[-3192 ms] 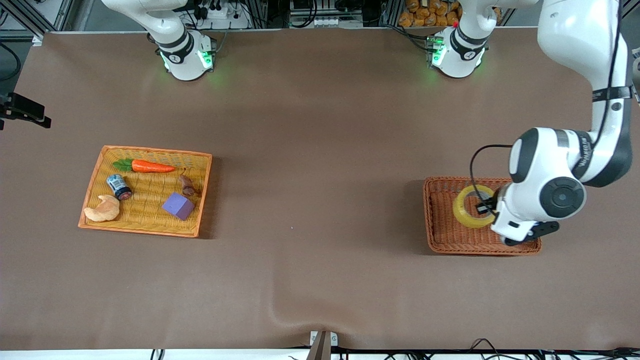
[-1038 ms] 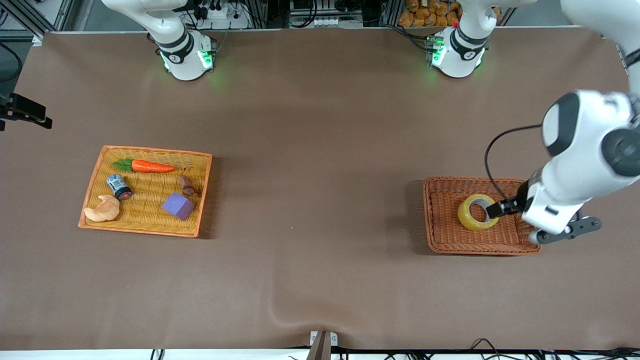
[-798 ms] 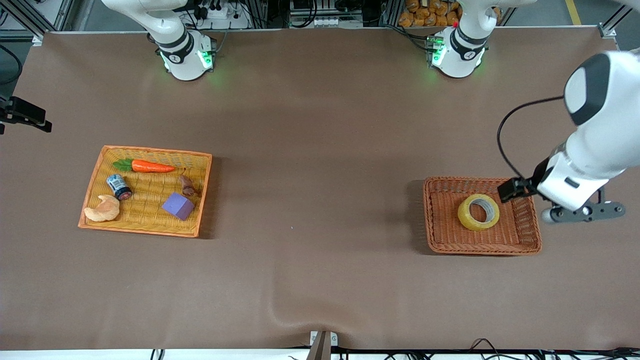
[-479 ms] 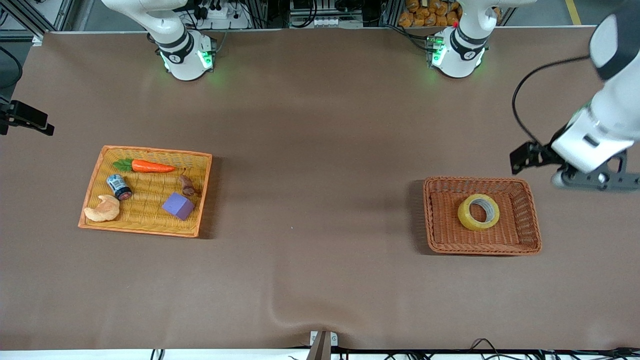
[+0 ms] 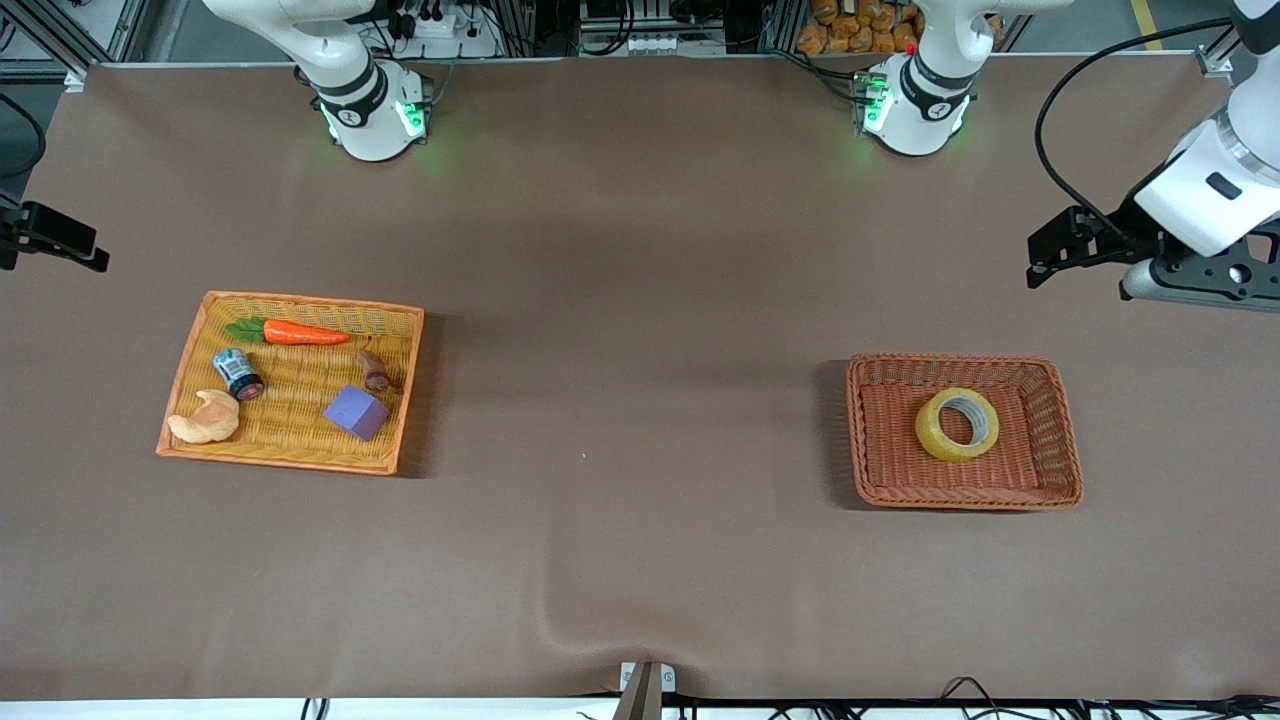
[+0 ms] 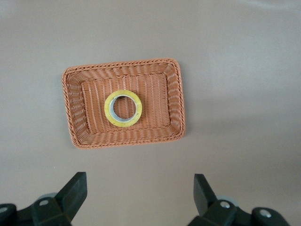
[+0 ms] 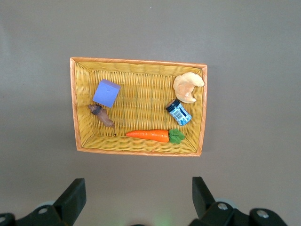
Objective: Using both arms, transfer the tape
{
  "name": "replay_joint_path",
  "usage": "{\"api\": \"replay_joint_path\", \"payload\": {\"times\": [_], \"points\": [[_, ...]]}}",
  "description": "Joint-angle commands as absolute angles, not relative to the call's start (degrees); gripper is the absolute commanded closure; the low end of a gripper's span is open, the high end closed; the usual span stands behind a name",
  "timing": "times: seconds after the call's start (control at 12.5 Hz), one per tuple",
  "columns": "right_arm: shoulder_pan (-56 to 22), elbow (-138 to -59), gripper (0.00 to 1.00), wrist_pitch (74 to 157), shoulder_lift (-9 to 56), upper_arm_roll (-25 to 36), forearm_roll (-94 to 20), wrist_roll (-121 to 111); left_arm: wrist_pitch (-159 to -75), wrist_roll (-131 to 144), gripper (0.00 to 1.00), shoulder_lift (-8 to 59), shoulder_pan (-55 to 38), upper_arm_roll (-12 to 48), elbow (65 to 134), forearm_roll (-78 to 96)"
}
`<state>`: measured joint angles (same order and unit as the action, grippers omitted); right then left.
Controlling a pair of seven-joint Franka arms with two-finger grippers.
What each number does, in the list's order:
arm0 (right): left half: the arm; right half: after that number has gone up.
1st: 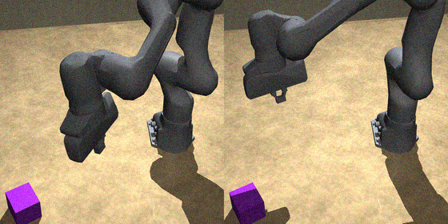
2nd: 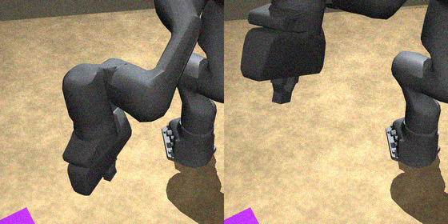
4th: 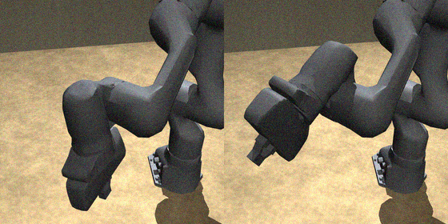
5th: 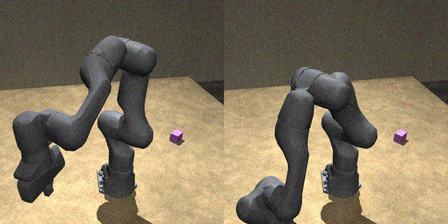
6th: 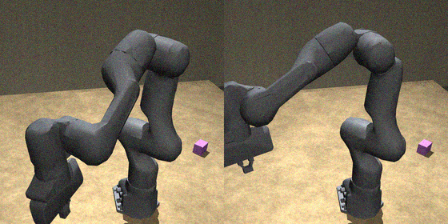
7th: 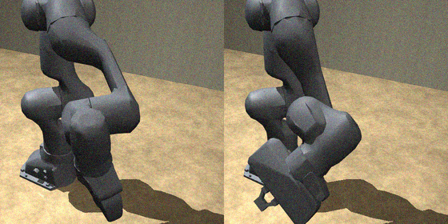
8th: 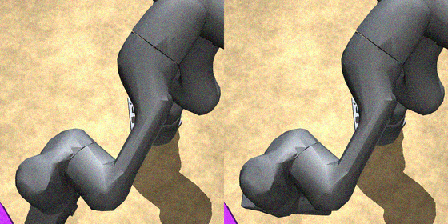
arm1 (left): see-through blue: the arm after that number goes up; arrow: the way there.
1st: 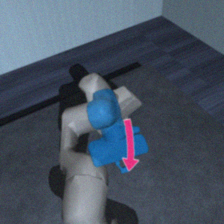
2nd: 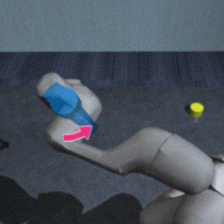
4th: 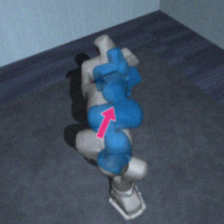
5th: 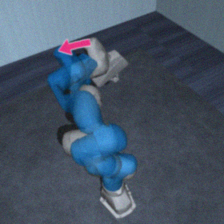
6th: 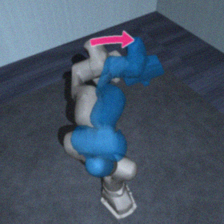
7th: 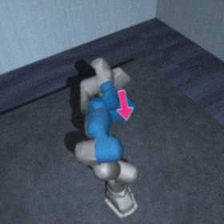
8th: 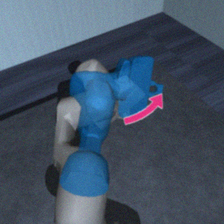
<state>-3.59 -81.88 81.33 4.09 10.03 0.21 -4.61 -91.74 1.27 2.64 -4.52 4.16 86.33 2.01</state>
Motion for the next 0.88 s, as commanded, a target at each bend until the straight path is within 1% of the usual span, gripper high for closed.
{"api": "replay_joint_path", "payload": {"times": [0.0, 0.32, 0.56, 0.8], "points": [[-3.4, -80.7, 0.00, 81.0, 4.7, 9.8, -0.8, -3.6, -90.5, 0.3, 0.00, 0.8, -4.0, 3.9, 87.6, 3.0], [-3.5, -80.7, 0.00, 81.0, 4.7, 9.8, -0.6, -3.6, -88.5, 1.0, 0.00, 0.6, -4.0, 3.9, 87.5, 1.5], [-3.5, -80.7, 0.00, 81.0, 4.7, 9.8, -0.7, -3.6, -85.0, 1.3, 0.00, 0.5, -4.0, 4.3, 87.3, -0.2], [-3.5, -80.7, 0.00, 81.0, 4.7, 9.8, -0.8, -3.5, -84.7, 0.4, 0.00, 0.9, -4.5, 4.5, 86.7, -1.4]]}}
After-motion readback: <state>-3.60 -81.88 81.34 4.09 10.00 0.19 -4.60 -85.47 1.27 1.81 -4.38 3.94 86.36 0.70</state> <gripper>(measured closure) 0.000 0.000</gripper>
